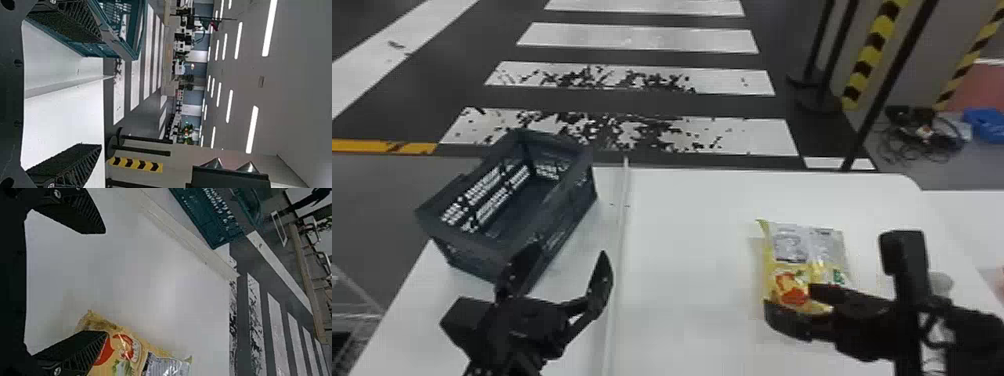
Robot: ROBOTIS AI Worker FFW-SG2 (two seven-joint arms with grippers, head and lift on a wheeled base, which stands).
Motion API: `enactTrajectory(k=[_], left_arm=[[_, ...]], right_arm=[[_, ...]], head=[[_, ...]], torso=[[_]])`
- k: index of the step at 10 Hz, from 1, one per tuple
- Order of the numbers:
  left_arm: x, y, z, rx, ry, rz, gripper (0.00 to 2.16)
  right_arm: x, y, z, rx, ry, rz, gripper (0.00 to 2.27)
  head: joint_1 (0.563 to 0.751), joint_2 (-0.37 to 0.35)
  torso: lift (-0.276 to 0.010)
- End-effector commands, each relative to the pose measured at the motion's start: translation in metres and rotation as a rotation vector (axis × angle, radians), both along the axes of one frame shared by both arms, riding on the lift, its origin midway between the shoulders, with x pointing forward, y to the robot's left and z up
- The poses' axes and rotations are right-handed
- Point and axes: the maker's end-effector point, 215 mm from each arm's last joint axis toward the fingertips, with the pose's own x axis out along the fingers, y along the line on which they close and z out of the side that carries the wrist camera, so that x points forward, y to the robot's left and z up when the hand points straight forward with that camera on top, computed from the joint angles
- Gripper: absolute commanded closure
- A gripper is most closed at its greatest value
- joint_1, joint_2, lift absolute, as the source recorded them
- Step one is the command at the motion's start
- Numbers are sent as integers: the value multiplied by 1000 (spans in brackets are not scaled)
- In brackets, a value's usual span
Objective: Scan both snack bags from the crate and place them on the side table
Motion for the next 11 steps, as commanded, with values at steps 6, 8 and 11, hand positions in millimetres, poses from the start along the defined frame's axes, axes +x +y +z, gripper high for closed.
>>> enactTrajectory(k=[6, 8, 11], left_arm=[[-1, -2, -1, 0, 4, -3, 33], [-1, -2, -2, 0, 6, -3, 33], [-1, -2, -3, 2, 7, -3, 33]], right_arm=[[86, -84, 32, 168, -117, -226, 1669], [97, -82, 23, 181, -120, -244, 1666], [114, -82, 9, 155, -158, -262, 181]], head=[[695, -132], [695, -136], [695, -131]], torso=[[-95], [-95], [-95]])
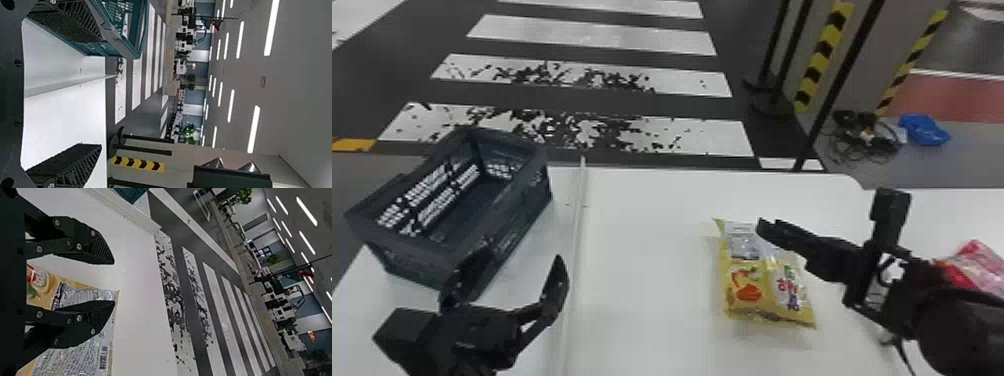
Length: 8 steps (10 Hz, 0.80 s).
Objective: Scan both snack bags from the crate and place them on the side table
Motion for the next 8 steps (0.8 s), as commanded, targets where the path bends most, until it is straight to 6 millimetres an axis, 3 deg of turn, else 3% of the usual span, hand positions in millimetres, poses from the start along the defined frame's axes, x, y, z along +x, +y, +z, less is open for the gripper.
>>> enactTrajectory(k=[1, 3, 4, 5, 6, 8], left_arm=[[0, 1, -1, 2, 1, 1, 33], [0, 2, -2, 2, 4, 4, 33], [0, 3, -3, 2, 6, 6, 33], [0, 3, -4, 2, 7, 7, 33], [0, 3, -5, 2, 9, 8, 33], [0, 4, -5, 2, 7, 8, 33]], right_arm=[[4, 3, -10, -17, 2, -3, 107], [9, 4, -21, -28, 2, -6, 107], [12, 1, -19, -37, -11, -9, 387], [14, 1, -17, -45, -16, -6, 1406], [13, -3, -22, -74, 0, -11, 2263], [14, -5, -27, -111, 6, -14, 2263]], head=[[695, -131], [695, -127], [695, -124], [695, -124], [695, -124], [695, -127]], torso=[[-95], [-95], [-95], [-95], [-95], [-95]])
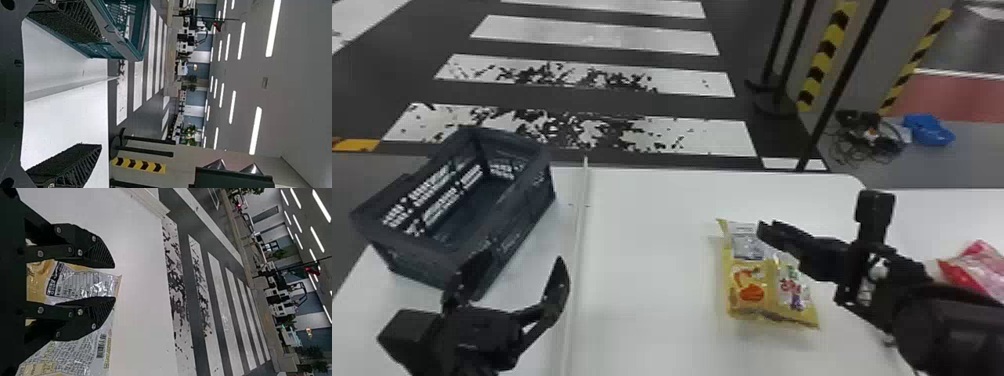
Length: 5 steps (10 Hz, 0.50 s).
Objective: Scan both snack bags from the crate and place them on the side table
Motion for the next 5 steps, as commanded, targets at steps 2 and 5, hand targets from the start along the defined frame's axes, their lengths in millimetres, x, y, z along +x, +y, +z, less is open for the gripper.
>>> enactTrajectory(k=[2, 5], left_arm=[[0, 0, 0, 0, 0, 0, 33], [-1, 0, -1, -2, 2, 0, 33]], right_arm=[[-5, -3, -21, -21, 55, -5, 2263], [-7, -10, -39, -29, 95, -14, 2263]], head=[[695, -130], [695, -137]], torso=[[-95], [-95]])
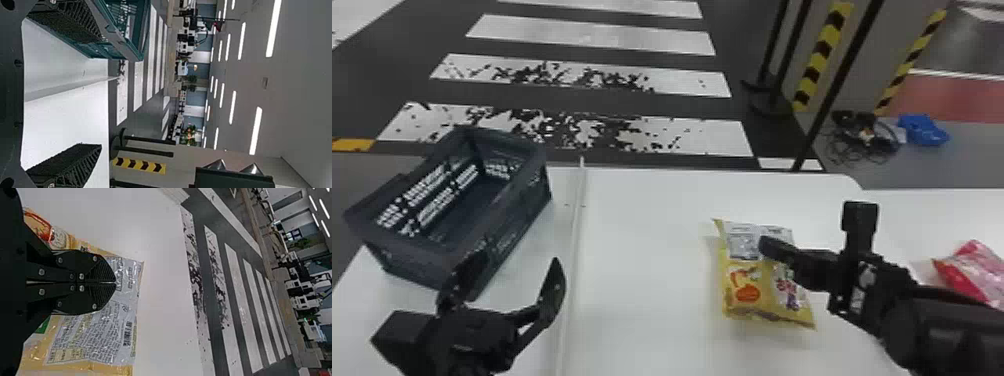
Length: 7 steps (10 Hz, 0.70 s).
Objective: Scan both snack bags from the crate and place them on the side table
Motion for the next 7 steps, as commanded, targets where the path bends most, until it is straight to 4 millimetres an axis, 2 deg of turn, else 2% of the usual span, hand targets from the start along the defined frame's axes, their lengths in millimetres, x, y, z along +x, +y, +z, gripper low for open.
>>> enactTrajectory(k=[1, 5, 7], left_arm=[[0, 0, -1, 0, 1, 0, 33], [0, 1, -2, -2, 4, 2, 33], [0, 1, -2, -1, 4, 2, 33]], right_arm=[[-2, -2, -5, 3, 12, 9, 2263], [-27, 5, -19, 25, 61, 71, 2263], [-35, 3, -17, 19, 63, 102, 2263]], head=[[695, -138], [695, -136], [695, -136]], torso=[[-95], [-95], [-95]])
